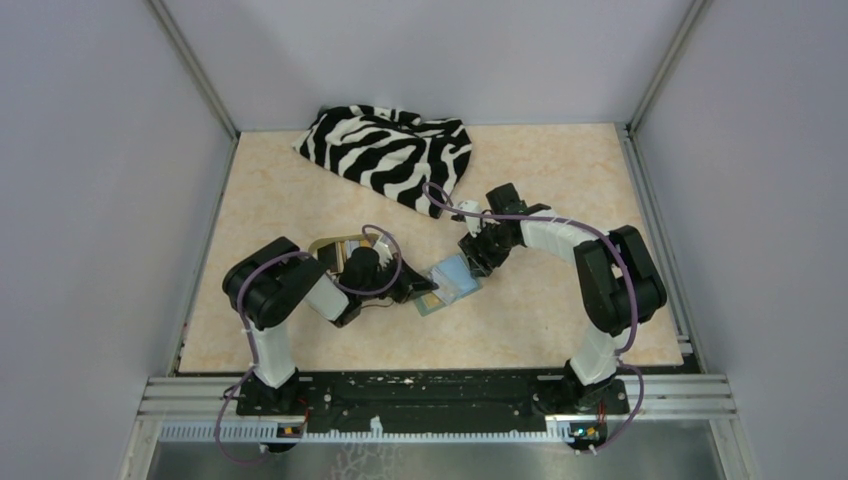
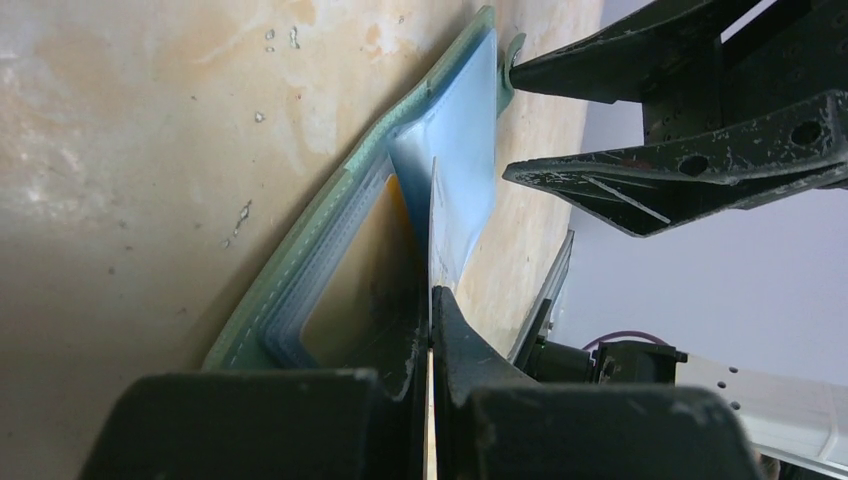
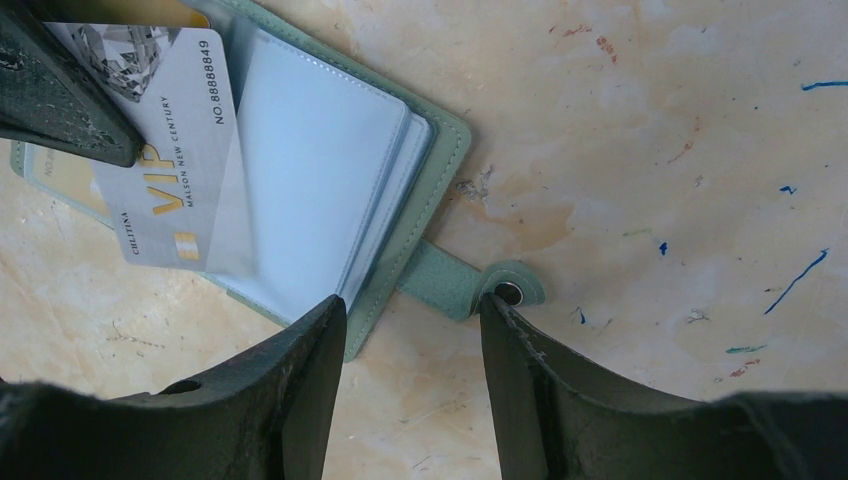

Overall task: Put the credit cards into the card holder
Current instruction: Insert the credit card into the card holder.

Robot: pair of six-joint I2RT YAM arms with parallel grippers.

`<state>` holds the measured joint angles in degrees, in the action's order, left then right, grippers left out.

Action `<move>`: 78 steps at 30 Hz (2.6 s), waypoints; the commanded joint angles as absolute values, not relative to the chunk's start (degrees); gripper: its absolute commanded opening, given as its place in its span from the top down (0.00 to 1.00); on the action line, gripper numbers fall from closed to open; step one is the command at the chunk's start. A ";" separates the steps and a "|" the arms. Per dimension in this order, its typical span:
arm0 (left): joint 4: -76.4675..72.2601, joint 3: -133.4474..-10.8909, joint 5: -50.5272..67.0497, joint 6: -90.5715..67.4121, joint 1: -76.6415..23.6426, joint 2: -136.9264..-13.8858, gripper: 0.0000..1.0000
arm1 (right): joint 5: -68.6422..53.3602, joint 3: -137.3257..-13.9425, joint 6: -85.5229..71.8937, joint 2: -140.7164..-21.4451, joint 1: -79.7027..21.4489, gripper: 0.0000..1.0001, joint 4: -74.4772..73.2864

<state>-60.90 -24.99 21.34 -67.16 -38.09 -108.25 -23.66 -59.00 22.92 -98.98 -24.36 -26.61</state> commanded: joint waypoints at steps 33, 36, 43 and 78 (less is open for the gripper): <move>-30.67 -36.26 26.76 -65.44 -36.49 -106.85 1.00 | -24.43 -60.34 23.29 -100.21 -26.54 0.48 -27.17; -30.48 -35.69 27.04 -65.05 -36.39 -106.06 1.00 | -24.43 -60.32 23.29 -100.15 -26.53 0.48 -27.16; -29.37 -33.75 27.95 -64.21 -36.40 -104.53 1.00 | -24.43 -60.49 23.28 -100.11 -26.62 0.48 -27.17; -24.66 -41.16 30.64 -59.03 -35.07 -109.55 0.88 | -24.69 -60.56 23.20 -98.73 -26.81 0.48 -27.33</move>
